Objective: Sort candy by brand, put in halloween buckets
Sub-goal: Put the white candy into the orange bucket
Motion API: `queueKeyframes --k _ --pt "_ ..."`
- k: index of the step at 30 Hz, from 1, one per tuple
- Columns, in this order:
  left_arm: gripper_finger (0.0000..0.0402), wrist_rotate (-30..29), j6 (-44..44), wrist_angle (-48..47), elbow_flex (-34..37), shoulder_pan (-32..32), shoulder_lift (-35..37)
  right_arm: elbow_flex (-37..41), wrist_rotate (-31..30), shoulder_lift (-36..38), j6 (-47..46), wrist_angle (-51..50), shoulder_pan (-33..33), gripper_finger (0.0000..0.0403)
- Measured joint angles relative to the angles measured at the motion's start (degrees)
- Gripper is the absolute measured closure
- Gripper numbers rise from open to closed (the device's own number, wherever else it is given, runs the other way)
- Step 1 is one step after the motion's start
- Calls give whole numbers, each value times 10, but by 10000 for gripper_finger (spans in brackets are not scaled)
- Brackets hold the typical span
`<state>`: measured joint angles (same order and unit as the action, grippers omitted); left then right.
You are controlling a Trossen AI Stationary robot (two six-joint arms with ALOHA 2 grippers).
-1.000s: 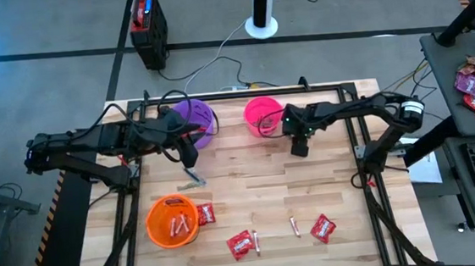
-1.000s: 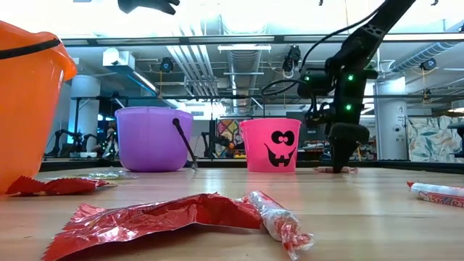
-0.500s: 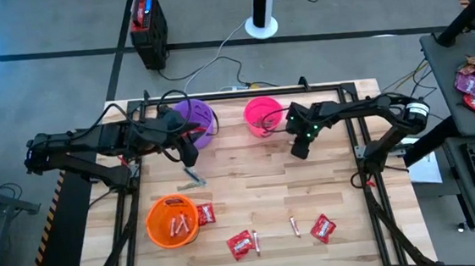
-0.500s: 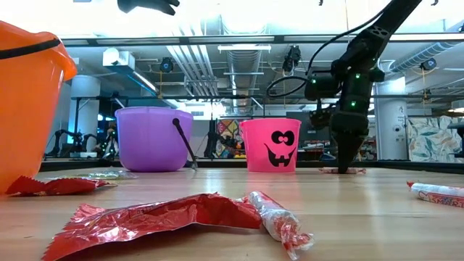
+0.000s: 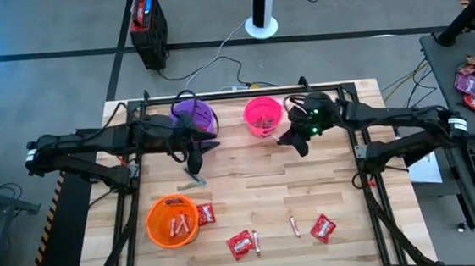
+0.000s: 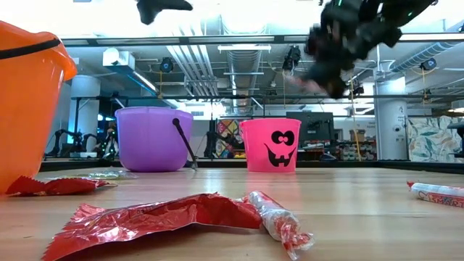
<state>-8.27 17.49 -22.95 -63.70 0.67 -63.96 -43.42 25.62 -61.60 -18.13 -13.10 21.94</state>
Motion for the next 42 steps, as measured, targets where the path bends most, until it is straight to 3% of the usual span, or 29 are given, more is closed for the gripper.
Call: queueKeyframes --k 3,7,11,18,31,34,38,42 --pt "290 38 0 105 46 11 0 0 -9 -1 -38 128 -37 376" --pt "290 44 20 208 100 17 -2 -1 -51 -25 -48 283 -80 376" --pt "290 44 38 288 130 17 -22 -21 -64 -60 -44 348 -96 376" --pt "290 49 41 397 130 16 -84 -86 -37 -116 -10 345 -105 376" --pt "291 63 50 471 128 16 -119 -161 -11 -176 32 296 -113 376" --pt "312 63 54 472 128 17 -122 -169 -10 -185 39 295 -116 376" --pt "377 63 55 472 128 17 -122 -172 -9 -188 42 295 -116 376" --pt "380 63 55 470 128 17 -121 -171 -10 -188 41 296 -116 376"
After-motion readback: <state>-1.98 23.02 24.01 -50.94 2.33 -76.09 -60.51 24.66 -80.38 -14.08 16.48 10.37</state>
